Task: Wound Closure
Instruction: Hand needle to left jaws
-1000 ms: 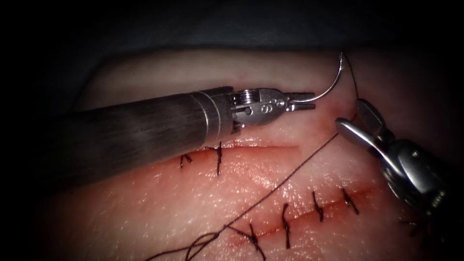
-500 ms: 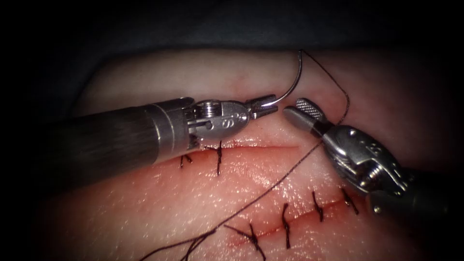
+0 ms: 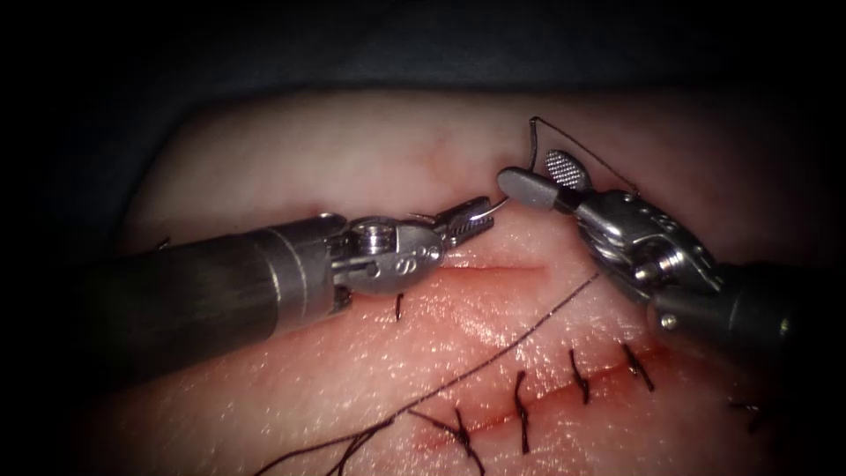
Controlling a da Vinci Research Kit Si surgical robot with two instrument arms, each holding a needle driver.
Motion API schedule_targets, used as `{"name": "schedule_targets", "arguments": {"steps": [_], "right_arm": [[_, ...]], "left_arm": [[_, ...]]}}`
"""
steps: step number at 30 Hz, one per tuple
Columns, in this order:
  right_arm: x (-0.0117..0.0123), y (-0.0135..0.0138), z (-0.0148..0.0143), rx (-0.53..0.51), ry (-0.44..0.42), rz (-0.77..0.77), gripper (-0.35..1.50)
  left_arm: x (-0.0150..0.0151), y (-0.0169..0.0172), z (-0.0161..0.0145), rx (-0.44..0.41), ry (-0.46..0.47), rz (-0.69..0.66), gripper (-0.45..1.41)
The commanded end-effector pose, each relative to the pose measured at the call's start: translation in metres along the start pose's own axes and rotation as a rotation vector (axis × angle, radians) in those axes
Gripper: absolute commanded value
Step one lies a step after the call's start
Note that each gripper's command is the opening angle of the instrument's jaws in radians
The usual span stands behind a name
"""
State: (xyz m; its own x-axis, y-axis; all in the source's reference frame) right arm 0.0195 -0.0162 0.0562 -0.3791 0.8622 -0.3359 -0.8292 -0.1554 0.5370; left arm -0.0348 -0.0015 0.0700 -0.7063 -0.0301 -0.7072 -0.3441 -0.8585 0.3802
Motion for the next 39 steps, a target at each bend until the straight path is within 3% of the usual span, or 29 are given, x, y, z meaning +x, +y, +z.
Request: {"name": "schedule_targets", "arguments": {"steps": [1, 11, 18, 19, 20, 21, 25, 26, 28, 30, 31, 32, 33, 34, 39], "right_arm": [[0.0002, -0.0012, 0.0015, -0.016, -0.004, 0.008, 1.31], [0.0001, -0.0020, 0.0016, -0.067, 0.009, 0.018, 1.11], [0.0004, -0.0024, 0.0022, -0.111, 0.058, 0.031, 1.13], [0.0004, -0.0024, 0.0023, -0.114, 0.060, 0.026, 0.98], [0.0002, -0.0025, 0.0025, -0.116, 0.062, 0.020, 0.66], [0.0001, -0.0025, 0.0025, -0.117, 0.063, 0.014, 0.17], [-0.0002, -0.0026, 0.0028, -0.176, 0.081, -0.018, 0.11], [-0.0003, -0.0027, 0.0032, -0.195, 0.076, -0.059, -0.01], [-0.0004, -0.0028, 0.0033, -0.209, 0.070, -0.077, -0.05], [-0.0006, -0.0029, 0.0035, -0.218, 0.059, -0.120, -0.35], [-0.0006, -0.0029, 0.0035, -0.218, 0.059, -0.120, -0.35], [-0.0007, -0.0030, 0.0035, -0.219, 0.056, -0.132, -0.35], [-0.0006, -0.0030, 0.0035, -0.220, 0.056, -0.138, -0.35], [-0.0005, -0.0030, 0.0034, -0.220, 0.054, -0.144, -0.35], [-0.0003, -0.0025, 0.0030, -0.208, 0.046, -0.188, -0.35]], "left_arm": [[0.0004, -0.0002, 0.0008, 0.019, -0.004, 0.009, -0.45], [0.0011, 0.0000, 0.0001, 0.097, -0.051, 0.038, -0.45], [0.0012, 0.0004, -0.0004, 0.115, -0.084, 0.039, -0.45], [0.0011, 0.0005, -0.0004, 0.116, -0.085, 0.040, -0.45], [0.0011, 0.0005, -0.0005, 0.116, -0.085, 0.040, -0.45], [0.0011, 0.0005, -0.0006, 0.119, -0.088, 0.039, -0.45], [0.0011, 0.0003, -0.0008, 0.138, -0.099, 0.039, -0.45], [0.0015, 0.0003, -0.0011, 0.155, -0.100, 0.050, -0.45], [0.0016, 0.0002, -0.0011, 0.160, -0.101, 0.054, -0.45], [0.0021, 0.0001, -0.0014, 0.181, -0.107, 0.063, -0.45], [0.0021, 0.0001, -0.0014, 0.181, -0.107, 0.063, -0.45], [0.0023, 0.0000, -0.0015, 0.190, -0.114, 0.060, -0.40], [0.0024, -0.0001, -0.0016, 0.192, -0.122, 0.059, 0.05], [0.0025, -0.0002, -0.0016, 0.193, -0.130, 0.052, 0.17], [0.0026, -0.0006, -0.0018, 0.192, -0.136, -0.015, 0.24]]}}
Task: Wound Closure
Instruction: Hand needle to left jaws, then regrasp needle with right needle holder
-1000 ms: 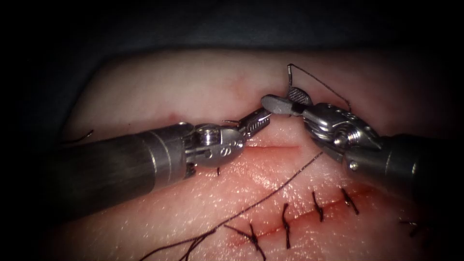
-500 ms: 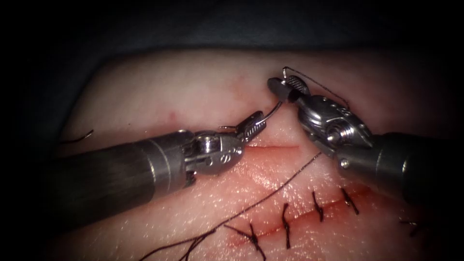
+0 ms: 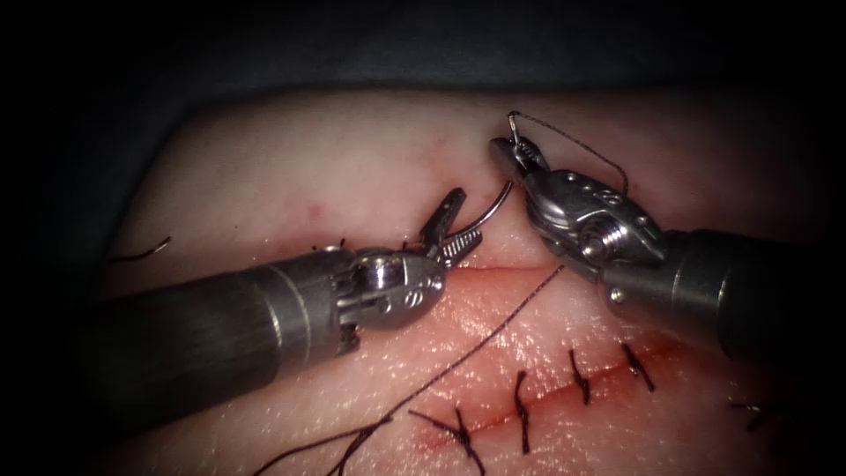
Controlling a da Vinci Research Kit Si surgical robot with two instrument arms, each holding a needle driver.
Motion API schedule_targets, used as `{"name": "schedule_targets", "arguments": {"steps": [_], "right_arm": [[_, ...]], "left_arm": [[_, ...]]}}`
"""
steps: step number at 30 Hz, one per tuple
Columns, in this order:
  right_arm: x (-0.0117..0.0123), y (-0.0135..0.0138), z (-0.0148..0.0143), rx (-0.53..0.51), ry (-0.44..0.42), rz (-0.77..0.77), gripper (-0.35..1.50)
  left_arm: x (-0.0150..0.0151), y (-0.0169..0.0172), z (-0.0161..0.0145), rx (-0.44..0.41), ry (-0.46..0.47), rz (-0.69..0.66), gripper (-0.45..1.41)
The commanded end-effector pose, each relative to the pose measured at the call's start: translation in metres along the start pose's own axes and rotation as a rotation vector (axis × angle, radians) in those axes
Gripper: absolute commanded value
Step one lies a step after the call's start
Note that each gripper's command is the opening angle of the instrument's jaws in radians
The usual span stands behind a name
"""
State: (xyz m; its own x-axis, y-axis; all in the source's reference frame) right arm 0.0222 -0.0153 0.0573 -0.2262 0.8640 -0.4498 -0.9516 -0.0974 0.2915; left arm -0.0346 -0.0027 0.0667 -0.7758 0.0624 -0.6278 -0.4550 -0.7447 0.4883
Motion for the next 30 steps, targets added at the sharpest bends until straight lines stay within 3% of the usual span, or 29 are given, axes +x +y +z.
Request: {"name": "schedule_targets", "arguments": {"steps": [1, 4, 5, 7, 12, 14, 15, 16, 21, 27, 30], "right_arm": [[0.0004, -0.0007, 0.0005, 0.021, 0.001, -0.021, -0.35], [0.0008, -0.0005, 0.0005, 0.114, -0.001, -0.145, -0.35], [0.0010, -0.0004, 0.0005, 0.178, 0.013, -0.204, -0.35], [0.0011, -0.0002, 0.0004, 0.218, 0.014, -0.224, -0.35], [0.0015, 0.0009, 0.0002, 0.335, 0.042, -0.370, -0.35], [0.0016, 0.0014, 0.0002, 0.411, 0.063, -0.429, -0.35], [0.0018, 0.0018, 0.0002, 0.464, 0.096, -0.506, -0.35], [0.0018, 0.0018, 0.0002, 0.464, 0.096, -0.506, -0.35], [0.0023, 0.0022, 0.0003, 0.553, 0.183, -0.570, -0.35], [0.0031, 0.0019, 0.0006, 0.657, 0.287, -0.601, -0.35], [0.0034, 0.0017, 0.0008, 0.696, 0.331, -0.607, -0.35]], "left_arm": [[0.0003, -0.0002, 0.0008, -0.002, 0.004, -0.016, 0.27], [0.0001, -0.0008, 0.0005, -0.015, 0.014, -0.083, 0.56], [0.0000, -0.0014, 0.0002, -0.065, 0.069, -0.133, 0.62], [-0.0001, -0.0017, 0.0000, -0.105, 0.101, -0.161, 0.62], [-0.0007, -0.0037, -0.0011, -0.374, 0.263, -0.280, 0.42], [-0.0008, -0.0045, -0.0012, -0.462, 0.315, -0.325, 0.42], [-0.0009, -0.0051, -0.0013, -0.548, 0.358, -0.372, 0.42], [-0.0009, -0.0051, -0.0013, -0.548, 0.358, -0.372, 0.42], [-0.0010, -0.0062, -0.0005, -0.737, 0.388, -0.516, 0.49], [-0.0013, -0.0070, 0.0013, -0.856, 0.413, -0.661, 0.52], [-0.0014, -0.0072, 0.0022, -0.891, 0.382, -0.745, 0.59]]}}
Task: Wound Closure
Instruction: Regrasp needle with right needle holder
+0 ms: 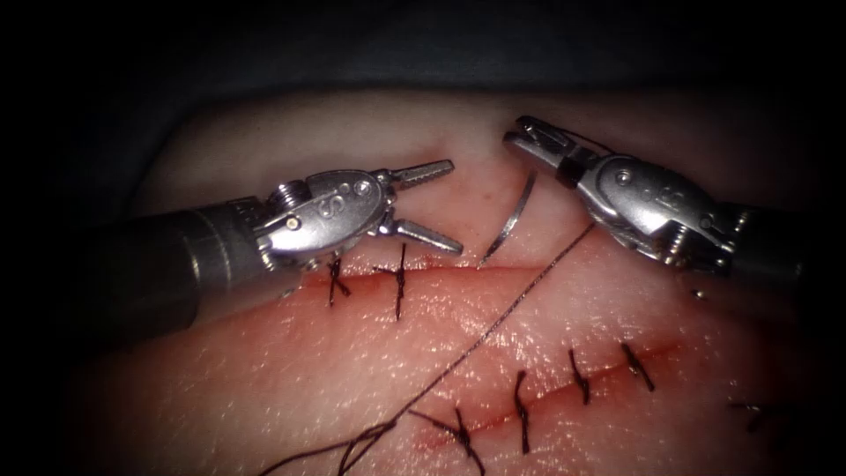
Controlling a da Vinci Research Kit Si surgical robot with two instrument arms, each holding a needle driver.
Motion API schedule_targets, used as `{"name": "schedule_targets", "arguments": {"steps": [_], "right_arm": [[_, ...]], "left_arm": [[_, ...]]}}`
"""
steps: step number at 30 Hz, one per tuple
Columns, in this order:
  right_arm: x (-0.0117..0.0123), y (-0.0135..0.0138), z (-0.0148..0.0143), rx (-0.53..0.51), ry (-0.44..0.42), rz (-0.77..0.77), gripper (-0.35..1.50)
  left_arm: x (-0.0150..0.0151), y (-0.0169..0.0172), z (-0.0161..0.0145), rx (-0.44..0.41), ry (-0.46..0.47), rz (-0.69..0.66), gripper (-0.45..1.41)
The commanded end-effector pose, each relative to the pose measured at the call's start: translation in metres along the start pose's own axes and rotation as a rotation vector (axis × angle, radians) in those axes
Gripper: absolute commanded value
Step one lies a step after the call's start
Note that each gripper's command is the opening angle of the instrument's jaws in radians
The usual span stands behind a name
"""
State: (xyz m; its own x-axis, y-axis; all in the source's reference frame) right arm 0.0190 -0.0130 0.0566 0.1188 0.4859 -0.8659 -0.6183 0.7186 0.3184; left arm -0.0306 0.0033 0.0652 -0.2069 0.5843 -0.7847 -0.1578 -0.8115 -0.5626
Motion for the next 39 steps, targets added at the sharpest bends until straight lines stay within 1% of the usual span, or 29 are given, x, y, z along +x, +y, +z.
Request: {"name": "schedule_targets", "arguments": {"steps": [1, 2, 4, 6, 7, 8, 10, 12, 14, 16, 17, 18, 20, 25, 27, 29, 30, 31, 32, 33, 35, 36, 37, 38, 39], "right_arm": [[0.0004, 0.0001, 0.0014, 0.022, 0.042, -0.019, -0.35], [0.0004, 0.0001, 0.0014, 0.022, 0.042, -0.019, -0.35], [0.0005, 0.0000, 0.0016, 0.039, 0.064, -0.043, -0.35], [0.0007, -0.0002, 0.0017, 0.047, 0.098, -0.071, -0.35], [0.0008, -0.0004, 0.0018, 0.052, 0.111, -0.080, -0.35], [0.0010, -0.0005, 0.0019, 0.058, 0.122, -0.089, -0.35], [0.0015, -0.0012, 0.0022, 0.074, 0.156, -0.126, -0.35], [0.0017, -0.0014, 0.0023, 0.081, 0.167, -0.141, -0.35], [0.0022, -0.0021, 0.0028, 0.102, 0.197, -0.173, -0.35], [0.0023, -0.0023, 0.0029, 0.108, 0.206, -0.182, -0.35], [0.0024, -0.0025, 0.0031, 0.113, 0.213, -0.186, -0.35], [0.0026, -0.0028, 0.0033, 0.120, 0.241, -0.196, -0.35], [0.0027, -0.0029, 0.0033, 0.119, 0.247, -0.194, -0.35], [0.0032, -0.0033, 0.0034, 0.107, 0.285, -0.184, -0.35], [0.0035, -0.0034, 0.0033, 0.106, 0.297, -0.186, -0.35], [0.0039, -0.0036, 0.0032, 0.101, 0.308, -0.194, -0.35], [0.0040, -0.0037, 0.0033, 0.101, 0.308, -0.193, -0.35], [0.0042, -0.0039, 0.0034, 0.100, 0.310, -0.198, -0.35], [0.0042, -0.0041, 0.0034, 0.100, 0.311, -0.199, -0.35], [0.0042, -0.0041, 0.0034, 0.100, 0.311, -0.199, -0.35], [0.0041, -0.0042, 0.0036, 0.100, 0.313, -0.200, -0.35], [0.0041, -0.0043, 0.0037, 0.100, 0.314, -0.200, -0.35], [0.0040, -0.0043, 0.0037, 0.102, 0.315, -0.200, -0.35], [0.0040, -0.0042, 0.0037, 0.103, 0.315, -0.199, -0.35], [0.0038, -0.0040, 0.0036, 0.103, 0.317, -0.205, -0.35]], "left_arm": [[0.0004, -0.0010, 0.0010, -0.012, -0.011, -0.066, 0.68], [0.0004, -0.0010, 0.0010, -0.012, -0.011, -0.066, 0.68], [0.0003, -0.0013, 0.0015, -0.020, -0.034, -0.203, 0.79], [0.0002, -0.0016, 0.0019, -0.027, -0.048, -0.231, 0.83], [0.0001, -0.0018, 0.0022, -0.028, -0.063, -0.296, 0.88], [0.0001, -0.0019, 0.0024, -0.027, -0.070, -0.326, 0.91], [-0.0002, -0.0024, 0.0031, -0.032, -0.084, -0.378, 0.94], [-0.0003, -0.0024, 0.0033, -0.033, -0.087, -0.395, 0.94], [-0.0006, -0.0027, 0.0038, -0.036, -0.100, -0.464, 0.98], [-0.0007, -0.0029, 0.0039, -0.037, -0.103, -0.476, 1.01], [-0.0008, -0.0030, 0.0040, -0.039, -0.106, -0.487, 1.01], [-0.0014, -0.0034, 0.0040, -0.040, -0.108, -0.519, 0.98], [-0.0016, -0.0035, 0.0041, -0.041, -0.113, -0.517, 0.98], [-0.0027, -0.0032, 0.0044, -0.047, -0.154, -0.547, 0.89], [-0.0029, -0.0032, 0.0044, -0.048, -0.158, -0.557, 0.81], [-0.0031, -0.0032, 0.0042, -0.063, -0.157, -0.573, 0.54], [-0.0031, -0.0032, 0.0041, -0.072, -0.162, -0.572, 0.49], [-0.0031, -0.0030, 0.0041, -0.098, -0.170, -0.568, 0.37], [-0.0031, -0.0030, 0.0041, -0.106, -0.172, -0.567, 0.27], [-0.0031, -0.0030, 0.0041, -0.106, -0.172, -0.567, 0.27], [-0.0030, -0.0029, 0.0040, -0.120, -0.173, -0.561, 0.04], [-0.0030, -0.0029, 0.0040, -0.127, -0.175, -0.559, -0.15], [-0.0031, -0.0029, 0.0039, -0.135, -0.183, -0.556, -0.45], [-0.0031, -0.0029, 0.0037, -0.147, -0.197, -0.552, -0.45], [-0.0032, -0.0029, 0.0034, -0.168, -0.243, -0.543, -0.45]]}}
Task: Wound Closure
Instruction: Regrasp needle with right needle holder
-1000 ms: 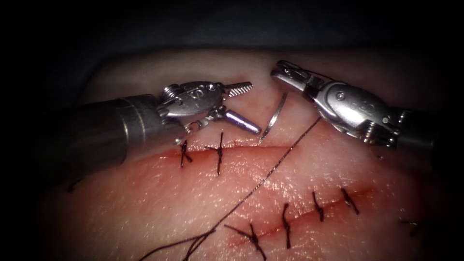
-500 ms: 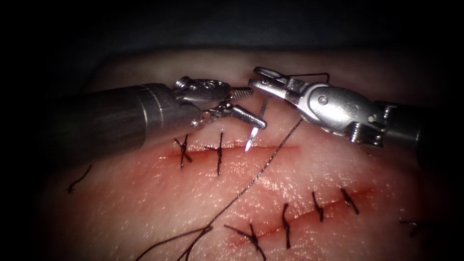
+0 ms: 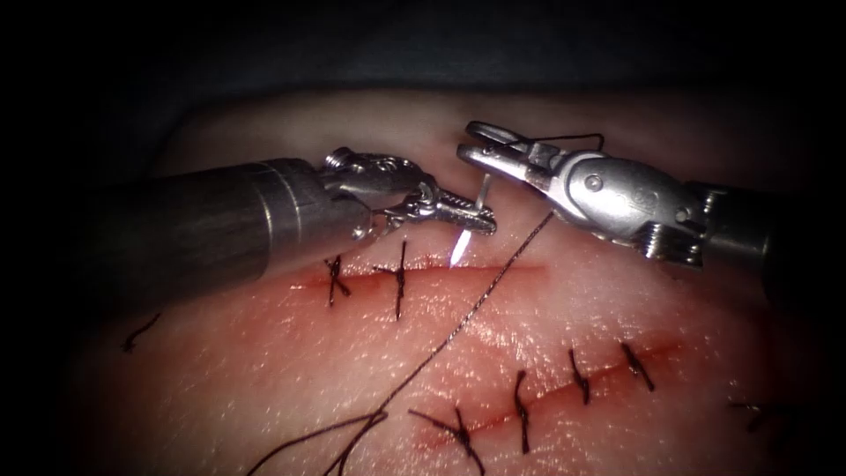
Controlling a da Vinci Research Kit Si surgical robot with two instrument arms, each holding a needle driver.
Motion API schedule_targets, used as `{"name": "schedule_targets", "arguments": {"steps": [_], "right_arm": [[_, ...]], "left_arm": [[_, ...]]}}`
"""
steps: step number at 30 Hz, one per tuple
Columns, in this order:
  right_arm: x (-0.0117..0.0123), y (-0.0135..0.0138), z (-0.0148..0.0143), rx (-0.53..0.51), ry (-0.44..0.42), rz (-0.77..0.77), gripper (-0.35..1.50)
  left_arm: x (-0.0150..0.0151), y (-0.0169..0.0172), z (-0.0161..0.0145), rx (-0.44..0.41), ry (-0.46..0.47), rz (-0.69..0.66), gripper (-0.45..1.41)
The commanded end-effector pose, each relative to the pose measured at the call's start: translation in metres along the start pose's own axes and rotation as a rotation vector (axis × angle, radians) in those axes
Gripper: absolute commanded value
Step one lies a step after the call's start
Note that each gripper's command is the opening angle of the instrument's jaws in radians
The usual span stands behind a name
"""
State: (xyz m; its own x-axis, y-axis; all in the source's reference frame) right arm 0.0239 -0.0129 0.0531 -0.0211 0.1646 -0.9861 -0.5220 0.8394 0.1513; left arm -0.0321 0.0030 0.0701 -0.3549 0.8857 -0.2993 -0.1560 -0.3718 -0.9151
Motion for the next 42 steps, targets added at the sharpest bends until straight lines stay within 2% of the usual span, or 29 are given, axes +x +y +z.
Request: {"name": "schedule_targets", "arguments": {"steps": [1, 4, 6, 7, 8, 9, 11, 12, 22, 25, 30, 32, 38, 42], "right_arm": [[-0.0002, 0.0003, 0.0010, -0.001, 0.004, -0.001, -0.35], [-0.0003, 0.0004, 0.0008, 0.004, 0.002, 0.047, -0.35], [-0.0004, 0.0005, 0.0006, 0.017, -0.007, 0.223, 0.24], [-0.0004, 0.0005, 0.0006, 0.020, -0.009, 0.264, 0.47], [-0.0007, 0.0002, 0.0005, 0.024, -0.007, 0.284, 0.81], [-0.0007, 0.0002, 0.0005, 0.024, -0.007, 0.284, 0.81], [-0.0011, 0.0000, 0.0005, 0.016, -0.020, 0.281, 1.06], [-0.0012, -0.0001, 0.0005, 0.009, -0.026, 0.280, 1.11], [-0.0020, -0.0007, 0.0004, -0.101, -0.053, 0.279, 0.99], [-0.0022, -0.0015, 0.0005, -0.134, -0.072, 0.240, 0.66], [-0.0023, -0.0021, 0.0008, -0.192, -0.082, 0.210, 0.39], [-0.0022, -0.0023, 0.0011, -0.215, -0.095, 0.204, 0.59], [-0.0019, -0.0028, 0.0019, -0.237, -0.108, 0.189, 0.39], [-0.0018, -0.0029, 0.0021, -0.239, -0.109, 0.184, 0.32]], "left_arm": [[0.0009, -0.0003, 0.0003, -0.006, -0.020, 0.008, -0.45], [0.0009, -0.0003, 0.0000, -0.016, -0.046, 0.013, -0.45], [0.0011, -0.0003, -0.0005, -0.033, -0.052, 0.018, -0.45], [0.0012, -0.0003, -0.0008, -0.042, -0.057, 0.019, -0.45], [0.0014, -0.0002, -0.0012, -0.049, -0.044, 0.019, -0.45], [0.0014, -0.0002, -0.0012, -0.049, -0.044, 0.019, -0.45], [0.0014, -0.0001, -0.0016, -0.047, -0.030, 0.019, -0.45], [0.0014, -0.0001, -0.0017, -0.046, -0.027, 0.013, -0.45], [0.0015, 0.0003, -0.0020, -0.035, 0.005, 0.046, -0.45], [0.0015, 0.0005, -0.0022, -0.020, 0.027, 0.043, -0.45], [0.0015, 0.0006, -0.0022, 0.005, 0.039, 0.059, -0.45], [0.0015, 0.0006, -0.0022, 0.014, 0.040, 0.064, -0.45], [0.0011, 0.0007, -0.0021, 0.024, 0.040, 0.090, -0.45], [0.0008, 0.0009, -0.0020, 0.028, 0.040, 0.103, -0.45]]}}
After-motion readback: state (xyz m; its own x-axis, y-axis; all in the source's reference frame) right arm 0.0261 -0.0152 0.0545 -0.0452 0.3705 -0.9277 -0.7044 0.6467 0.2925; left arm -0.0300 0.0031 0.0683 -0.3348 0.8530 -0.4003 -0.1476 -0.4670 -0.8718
